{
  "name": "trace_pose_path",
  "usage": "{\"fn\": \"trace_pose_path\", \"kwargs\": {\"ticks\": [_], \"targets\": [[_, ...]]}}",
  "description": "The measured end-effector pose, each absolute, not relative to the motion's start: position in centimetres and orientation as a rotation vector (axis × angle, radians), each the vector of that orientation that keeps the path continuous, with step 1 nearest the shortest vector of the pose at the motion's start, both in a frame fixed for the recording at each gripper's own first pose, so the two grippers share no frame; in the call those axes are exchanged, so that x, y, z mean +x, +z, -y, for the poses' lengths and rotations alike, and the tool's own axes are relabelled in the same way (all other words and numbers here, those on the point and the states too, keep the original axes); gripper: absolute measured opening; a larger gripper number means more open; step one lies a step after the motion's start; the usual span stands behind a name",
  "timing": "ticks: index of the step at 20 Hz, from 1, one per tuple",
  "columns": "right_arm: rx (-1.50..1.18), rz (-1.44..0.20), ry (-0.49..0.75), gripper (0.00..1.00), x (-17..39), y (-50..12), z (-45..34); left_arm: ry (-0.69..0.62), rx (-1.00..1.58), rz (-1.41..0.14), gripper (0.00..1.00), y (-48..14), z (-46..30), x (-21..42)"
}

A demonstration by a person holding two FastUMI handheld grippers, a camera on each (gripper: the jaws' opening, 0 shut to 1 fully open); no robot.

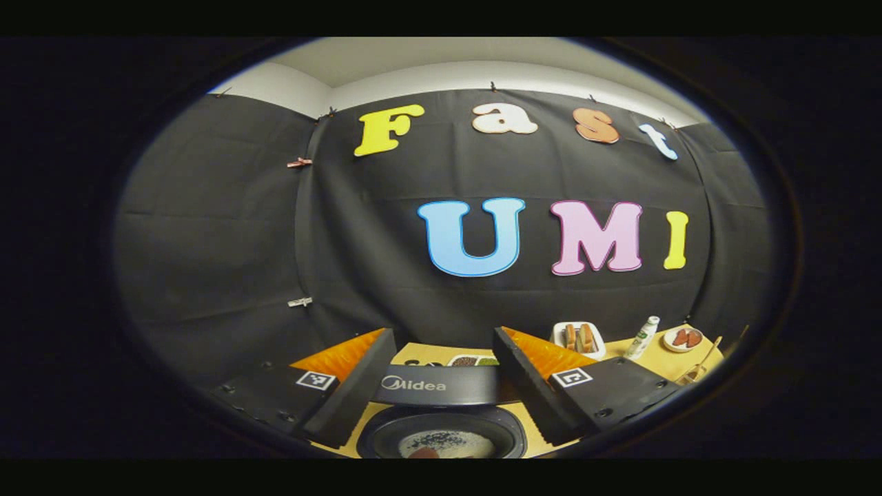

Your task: Close the left gripper, press the button to open the rice cooker; take a wooden spoon from the chopstick holder with the right hand, scoop a spoonful of rice and pour it into the rice cooker, then put the wooden spoon back into the chopstick holder.

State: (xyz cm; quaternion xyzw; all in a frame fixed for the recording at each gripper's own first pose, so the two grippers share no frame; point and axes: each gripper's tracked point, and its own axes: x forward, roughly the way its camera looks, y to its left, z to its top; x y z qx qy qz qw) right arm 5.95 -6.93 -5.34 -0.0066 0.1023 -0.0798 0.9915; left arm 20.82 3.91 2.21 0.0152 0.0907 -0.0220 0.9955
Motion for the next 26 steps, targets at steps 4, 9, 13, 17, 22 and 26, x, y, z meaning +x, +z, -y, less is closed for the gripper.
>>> {"fn": "trace_pose_path", "kwargs": {"ticks": [4, 9, 13, 17, 22, 26], "targets": [[-0.019, -0.204, -0.141, 0.42, 5.7, -5.3, 6.5, -0.041, 0.004, -0.196, 0.99, 1.0, -4.2, 18.1], [-0.03, -0.203, -0.113, 0.42, 5.5, -5.2, 5.9, -0.015, 0.031, -0.166, 0.98, -1.6, -4.2, 13.6], [-0.027, -0.218, -0.101, 0.42, 5.0, -5.9, 5.6, 0.005, 0.035, -0.153, 0.98, -4.5, -4.2, 10.4], [-0.034, -0.233, -0.091, 0.43, 4.5, -6.5, 5.3, 0.007, 0.031, -0.154, 0.98, -6.7, -4.3, 8.5], [-0.026, -0.241, -0.092, 0.42, 4.3, -6.9, 5.2, 0.009, 0.029, -0.185, 0.98, -9.2, -4.3, 7.3], [-0.025, -0.246, -0.092, 0.43, 4.2, -7.2, 5.1, 0.016, 0.023, -0.219, 0.98, -11.4, -4.4, 6.3]]}}
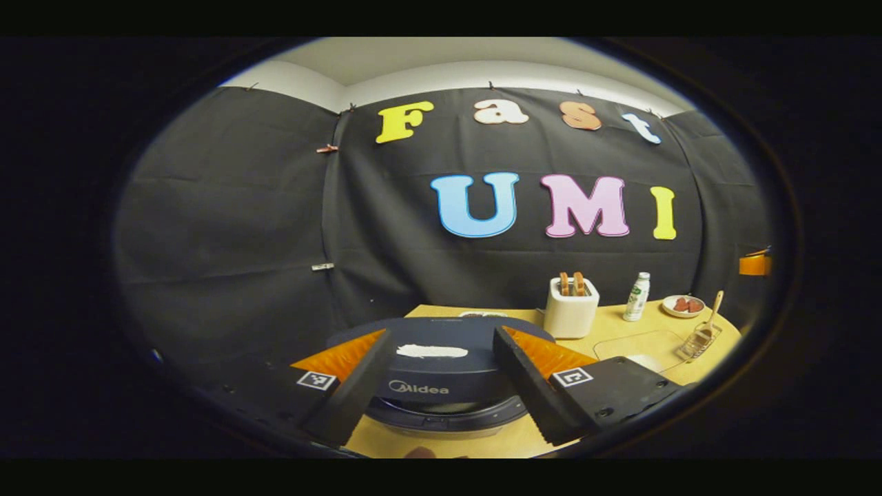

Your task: Close the left gripper, press the button to open the rice cooker; take a wooden spoon from the chopstick holder with the right hand, scoop a spoonful of rice and pour it into the rice cooker, then put the wooden spoon back into the chopstick holder.

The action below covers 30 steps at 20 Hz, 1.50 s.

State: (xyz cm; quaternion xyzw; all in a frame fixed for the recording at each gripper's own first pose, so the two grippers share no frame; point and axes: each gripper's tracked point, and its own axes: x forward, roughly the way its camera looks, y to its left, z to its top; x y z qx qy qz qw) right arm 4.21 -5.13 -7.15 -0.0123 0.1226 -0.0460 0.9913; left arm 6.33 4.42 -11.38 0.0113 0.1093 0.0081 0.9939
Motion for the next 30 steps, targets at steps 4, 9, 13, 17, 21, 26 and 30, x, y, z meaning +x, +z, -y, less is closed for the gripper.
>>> {"fn": "trace_pose_path", "kwargs": {"ticks": [4, 9, 13, 17, 21, 26, 30], "targets": [[-0.022, -0.259, -0.096, 0.43, 4.0, -7.8, 5.2, 0.027, 0.015, -0.233, 0.98, -14.3, -4.2, 5.1], [-0.017, -0.263, -0.103, 0.42, 3.9, -8.0, 5.5, 0.03, 0.004, -0.238, 0.98, -16.1, -4.1, 4.3], [-0.014, -0.268, -0.102, 0.42, 4.0, -8.3, 5.3, 0.029, 0.006, -0.261, 0.99, -17.8, -4.0, 4.2], [-0.018, -0.271, -0.095, 0.43, 4.2, -8.4, 5.0, 0.022, 0.016, -0.233, 0.99, -17.5, -3.9, 4.1], [-0.007, -0.275, -0.088, 0.43, 4.7, -8.5, 4.6, 0.031, 0.008, -0.207, 0.99, -17.6, -3.9, 4.0], [-0.01, -0.277, -0.078, 0.43, 5.0, -8.6, 4.2, 0.011, 0.018, -0.198, 0.99, -18.5, -3.8, 3.9], [-0.009, -0.276, -0.079, 0.43, 5.0, -8.5, 4.3, -0.002, 0.013, -0.202, 0.99, -18.4, -3.9, 4.2]]}}
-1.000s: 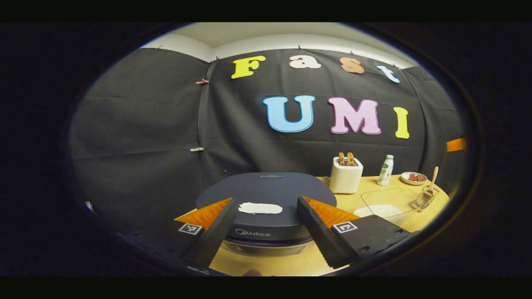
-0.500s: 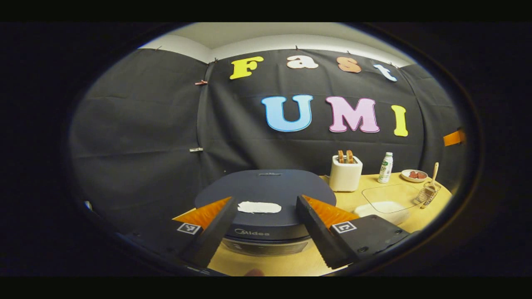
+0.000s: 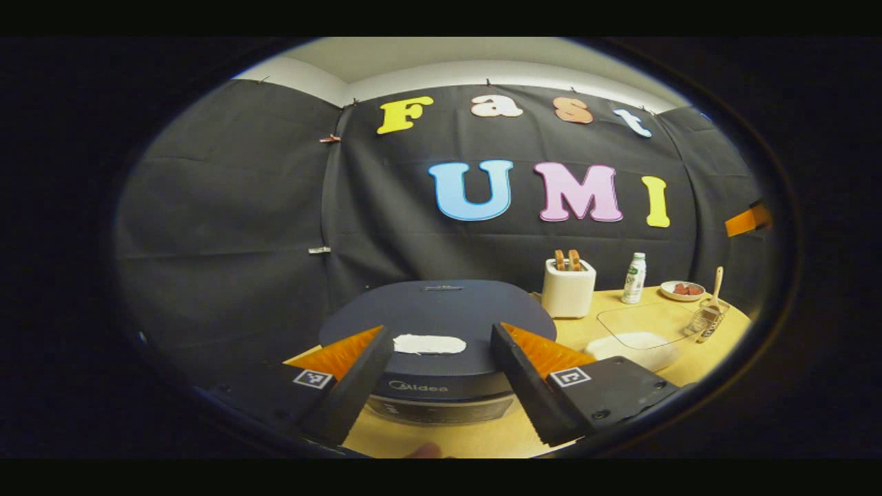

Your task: Close the left gripper, press the button to open the rice cooker; take a wooden spoon from the chopstick holder with the right hand, scoop a spoonful of rice and pour it into the rice cooker, then put the wooden spoon back into the chopstick holder.

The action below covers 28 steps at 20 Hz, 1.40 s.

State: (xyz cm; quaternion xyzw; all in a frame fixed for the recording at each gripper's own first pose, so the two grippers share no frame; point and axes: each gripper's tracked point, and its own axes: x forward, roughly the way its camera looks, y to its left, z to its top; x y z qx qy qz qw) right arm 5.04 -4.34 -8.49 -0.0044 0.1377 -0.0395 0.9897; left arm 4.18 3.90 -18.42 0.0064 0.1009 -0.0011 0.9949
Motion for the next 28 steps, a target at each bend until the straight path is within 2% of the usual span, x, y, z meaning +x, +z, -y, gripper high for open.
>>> {"fn": "trace_pose_path", "kwargs": {"ticks": [7, 9, 15, 16, 19, 20, 22, 24, 25, 28], "targets": [[-0.015, -0.268, -0.089, 0.42, 4.7, -7.9, 5.1, 0.015, 0.075, -0.213, 0.98, -17.7, -3.3, 5.2], [-0.011, -0.268, -0.094, 0.42, 4.5, -7.8, 5.5, 0.023, 0.076, -0.203, 0.94, -16.4, -3.2, 6.0], [-0.003, -0.251, -0.102, 0.46, 4.0, -7.0, 6.8, 0.028, 0.031, -0.126, 0.94, -9.8, -0.9, 6.9], [-0.001, -0.249, -0.102, 0.51, 3.9, -6.9, 7.0, 0.021, 0.033, -0.108, 0.94, -8.5, -0.2, 6.9], [0.002, -0.241, -0.097, 0.55, 3.5, -6.6, 7.7, -0.007, 0.04, -0.085, 0.95, -5.5, 2.1, 6.4], [0.005, -0.238, -0.094, 0.61, 3.4, -6.5, 7.9, -0.013, 0.036, -0.078, 0.94, -4.5, 2.9, 6.2], [0.014, -0.236, -0.097, 0.66, 3.2, -6.5, 8.6, -0.028, 0.015, -0.064, 0.94, -2.5, 4.4, 5.7], [0.022, -0.227, -0.097, 0.76, 2.9, -6.2, 9.2, -0.033, -0.004, -0.043, 0.94, -0.4, 5.9, 4.9], [0.023, -0.223, -0.095, 0.77, 2.8, -6.1, 9.5, -0.033, -0.003, -0.035, 0.94, 0.3, 6.4, 4.6], [0.034, -0.209, -0.091, 0.91, 2.4, -5.7, 10.2, -0.066, -0.005, -0.002, 0.94, 2.6, 8.9, 3.1]]}}
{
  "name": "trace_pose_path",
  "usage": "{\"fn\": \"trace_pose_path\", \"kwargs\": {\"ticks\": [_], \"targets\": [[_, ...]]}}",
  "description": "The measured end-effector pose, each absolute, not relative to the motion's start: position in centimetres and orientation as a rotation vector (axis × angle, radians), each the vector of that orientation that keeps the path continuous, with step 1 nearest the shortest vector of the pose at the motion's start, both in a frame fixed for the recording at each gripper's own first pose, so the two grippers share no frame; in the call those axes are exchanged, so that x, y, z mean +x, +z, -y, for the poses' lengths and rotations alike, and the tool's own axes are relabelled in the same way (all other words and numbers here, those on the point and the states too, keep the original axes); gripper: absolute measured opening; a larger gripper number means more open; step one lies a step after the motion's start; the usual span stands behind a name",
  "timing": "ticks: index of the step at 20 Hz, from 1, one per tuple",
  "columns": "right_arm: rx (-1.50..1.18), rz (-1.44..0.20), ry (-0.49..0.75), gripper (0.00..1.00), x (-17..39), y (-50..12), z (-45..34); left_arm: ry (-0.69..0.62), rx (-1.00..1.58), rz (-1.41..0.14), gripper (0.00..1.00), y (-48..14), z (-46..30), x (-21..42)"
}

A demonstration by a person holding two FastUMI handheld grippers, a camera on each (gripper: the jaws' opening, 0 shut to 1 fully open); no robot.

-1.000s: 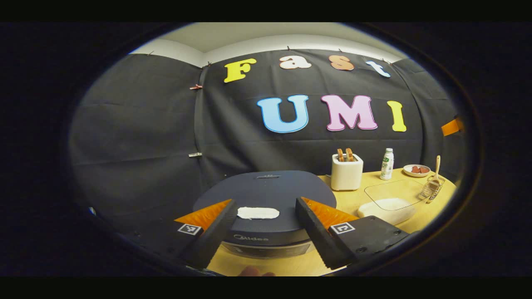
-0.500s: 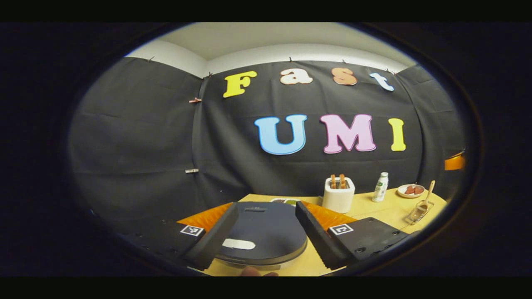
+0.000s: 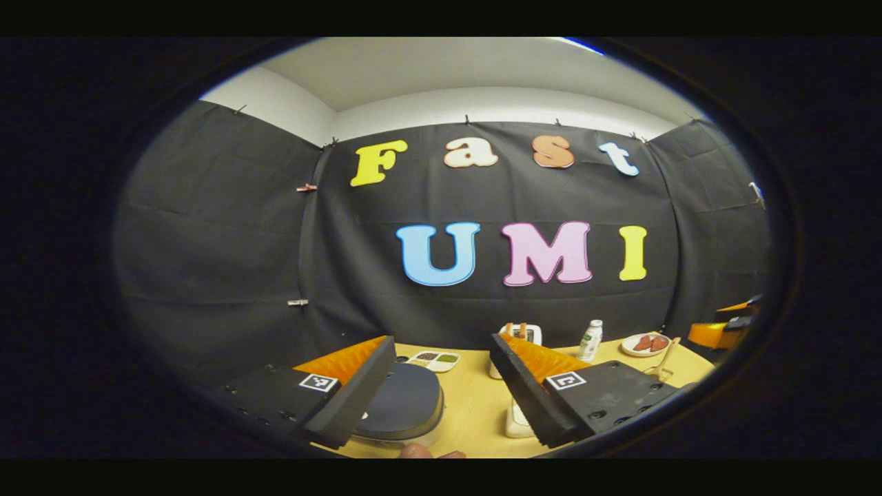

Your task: Close the left gripper, press the button to open the rice cooker; take a wooden spoon from the chopstick holder with the right hand, scoop a spoonful of rice and pour it into the rice cooker, then put the wooden spoon back into the chopstick holder.

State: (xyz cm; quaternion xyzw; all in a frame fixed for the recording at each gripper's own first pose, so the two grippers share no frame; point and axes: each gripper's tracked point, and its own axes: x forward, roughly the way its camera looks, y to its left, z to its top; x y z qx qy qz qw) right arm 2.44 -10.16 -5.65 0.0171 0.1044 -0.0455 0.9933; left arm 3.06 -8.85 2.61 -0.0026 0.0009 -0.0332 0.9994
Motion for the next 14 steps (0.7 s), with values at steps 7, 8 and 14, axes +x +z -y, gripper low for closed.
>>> {"fn": "trace_pose_path", "kwargs": {"ticks": [7, 8, 14], "targets": [[0.045, -0.176, -0.091, 0.97, 1.1, -4.8, 11.6, -0.087, -0.015, 0.047, 0.94, 4.8, 11.7, -0.3], [0.042, -0.171, -0.092, 0.97, 0.9, -4.8, 11.7, -0.083, -0.009, 0.047, 0.94, 4.8, 12.0, -0.6], [0.05, -0.124, -0.091, 0.97, -0.4, -3.7, 12.7, -0.058, -0.007, 0.033, 0.94, 4.3, 13.0, -2.3]]}}
